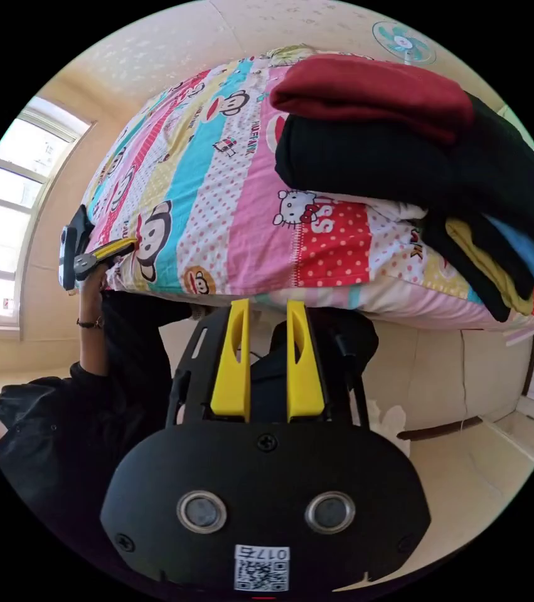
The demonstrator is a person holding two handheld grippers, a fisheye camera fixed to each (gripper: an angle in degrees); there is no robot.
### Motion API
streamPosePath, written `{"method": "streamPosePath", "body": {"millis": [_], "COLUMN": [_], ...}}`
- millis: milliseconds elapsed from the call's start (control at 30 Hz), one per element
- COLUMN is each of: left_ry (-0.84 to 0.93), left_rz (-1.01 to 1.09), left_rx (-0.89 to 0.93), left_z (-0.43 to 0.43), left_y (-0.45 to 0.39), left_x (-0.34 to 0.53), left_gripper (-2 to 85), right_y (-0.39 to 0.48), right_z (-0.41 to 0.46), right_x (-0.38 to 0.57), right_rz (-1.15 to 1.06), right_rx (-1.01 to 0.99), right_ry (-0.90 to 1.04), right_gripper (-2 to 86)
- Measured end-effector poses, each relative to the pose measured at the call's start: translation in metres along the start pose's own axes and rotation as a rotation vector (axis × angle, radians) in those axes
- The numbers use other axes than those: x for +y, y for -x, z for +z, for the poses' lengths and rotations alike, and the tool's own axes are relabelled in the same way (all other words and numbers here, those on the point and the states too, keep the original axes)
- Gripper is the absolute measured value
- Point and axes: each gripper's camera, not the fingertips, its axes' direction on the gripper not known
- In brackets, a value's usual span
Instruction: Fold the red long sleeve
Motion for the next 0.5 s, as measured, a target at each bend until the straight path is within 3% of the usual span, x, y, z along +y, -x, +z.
{"method": "streamPosePath", "body": {"millis": [167, 300, 500], "left_ry": [-0.196, -0.196, -0.141], "left_rz": [-0.020, -0.003, -0.040], "left_rx": [0.040, 0.120, 0.176], "left_z": [0.016, 0.028, 0.033], "left_y": [0.008, 0.021, 0.035], "left_x": [0.039, 0.053, 0.059], "left_gripper": [-0.5, -0.9, -1.0], "right_y": [-0.026, -0.029, -0.035], "right_z": [-0.070, -0.119, -0.154], "right_x": [0.002, -0.039, -0.126], "right_rz": [0.105, 0.097, 0.073], "right_rx": [0.145, 0.189, 0.437], "right_ry": [-0.122, -0.225, -0.444], "right_gripper": [8.9, 9.8, 12.1]}}
